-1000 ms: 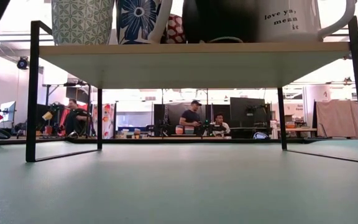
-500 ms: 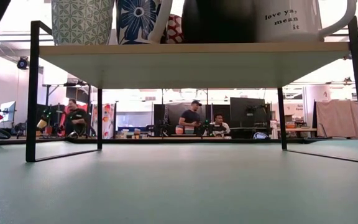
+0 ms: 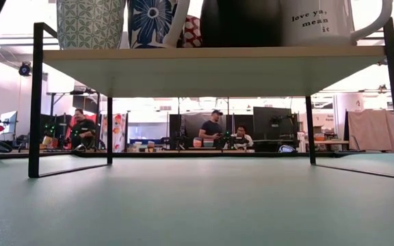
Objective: Place coffee mugs
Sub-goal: Put the blue mug on the shelf, then return to Home Position
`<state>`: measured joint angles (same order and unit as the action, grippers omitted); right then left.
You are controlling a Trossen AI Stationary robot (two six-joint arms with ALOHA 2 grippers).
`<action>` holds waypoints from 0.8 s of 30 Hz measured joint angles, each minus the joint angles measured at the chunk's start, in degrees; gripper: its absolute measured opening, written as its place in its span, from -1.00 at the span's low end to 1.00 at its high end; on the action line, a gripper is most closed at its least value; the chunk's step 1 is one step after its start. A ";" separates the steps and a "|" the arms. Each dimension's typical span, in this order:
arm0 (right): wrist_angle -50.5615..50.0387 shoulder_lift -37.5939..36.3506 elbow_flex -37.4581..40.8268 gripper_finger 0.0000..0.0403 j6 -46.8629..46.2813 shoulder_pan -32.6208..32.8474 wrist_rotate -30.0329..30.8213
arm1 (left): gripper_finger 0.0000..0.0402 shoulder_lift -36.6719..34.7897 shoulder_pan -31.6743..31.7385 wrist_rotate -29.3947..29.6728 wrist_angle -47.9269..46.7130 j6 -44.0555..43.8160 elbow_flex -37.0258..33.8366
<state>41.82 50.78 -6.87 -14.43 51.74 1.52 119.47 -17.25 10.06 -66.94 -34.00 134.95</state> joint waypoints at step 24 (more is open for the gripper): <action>0.02 0.00 0.00 -0.66 0.00 0.00 0.01 | -0.24 -15.23 -18.45 29.16 -22.86 -6.74 -6.74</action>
<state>41.85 50.78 -6.87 -14.44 51.75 1.53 104.25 -35.70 39.22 -89.80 -40.74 128.21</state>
